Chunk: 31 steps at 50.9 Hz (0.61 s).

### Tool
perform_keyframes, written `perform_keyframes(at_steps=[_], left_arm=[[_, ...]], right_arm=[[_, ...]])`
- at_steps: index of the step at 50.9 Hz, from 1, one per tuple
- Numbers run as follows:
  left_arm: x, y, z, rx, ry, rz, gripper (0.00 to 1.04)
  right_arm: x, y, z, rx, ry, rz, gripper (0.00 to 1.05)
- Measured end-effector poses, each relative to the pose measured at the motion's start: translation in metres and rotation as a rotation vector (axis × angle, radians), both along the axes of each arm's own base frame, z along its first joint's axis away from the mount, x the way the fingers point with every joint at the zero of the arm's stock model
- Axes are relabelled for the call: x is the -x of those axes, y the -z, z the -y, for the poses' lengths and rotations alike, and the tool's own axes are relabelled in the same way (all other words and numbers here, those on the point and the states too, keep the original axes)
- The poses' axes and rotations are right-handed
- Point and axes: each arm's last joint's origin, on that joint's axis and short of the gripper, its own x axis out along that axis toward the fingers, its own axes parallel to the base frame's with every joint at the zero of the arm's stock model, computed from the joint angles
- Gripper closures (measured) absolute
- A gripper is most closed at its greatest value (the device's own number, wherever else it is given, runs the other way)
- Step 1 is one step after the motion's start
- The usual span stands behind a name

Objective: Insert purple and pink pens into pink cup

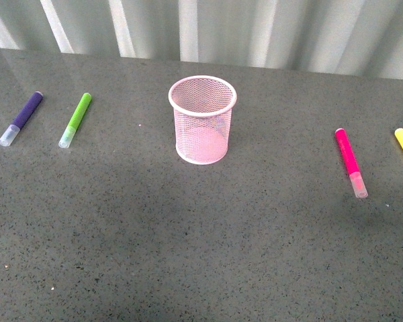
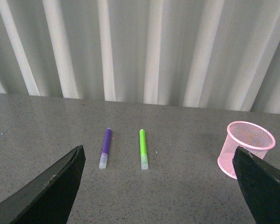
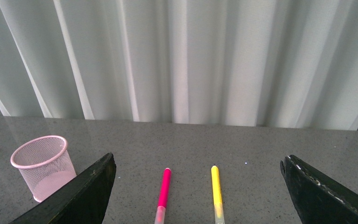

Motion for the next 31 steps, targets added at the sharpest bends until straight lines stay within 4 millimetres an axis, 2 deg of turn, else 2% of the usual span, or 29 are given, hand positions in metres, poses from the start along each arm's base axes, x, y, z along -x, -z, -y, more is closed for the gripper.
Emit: perform_keyframes(at_steps=[8, 11, 18, 26, 31], left_arm=[[0.0, 0.001, 0.0, 0.012, -0.016, -0.015, 0.07], [-0.002, 0.007, 0.0, 0.114, -0.109, -0.119, 0.07], [-0.006, 0.011, 0.0, 0.25, -0.132, -0.167, 0.07], [-0.022, -0.007, -0.004, 0.286, -0.103, -0.12, 0.07], [-0.052, -0.031, -0.007, 0.262, -0.034, -0.149, 0.07]], right_arm=[[0.0, 0.0, 0.0, 0.0, 0.0, 0.0, 0.07], [0.0, 0.0, 0.0, 0.0, 0.0, 0.0, 0.07], [0.0, 0.0, 0.0, 0.0, 0.0, 0.0, 0.07], [0.0, 0.0, 0.0, 0.0, 0.0, 0.0, 0.07], [0.0, 0.0, 0.0, 0.0, 0.0, 0.0, 0.07]])
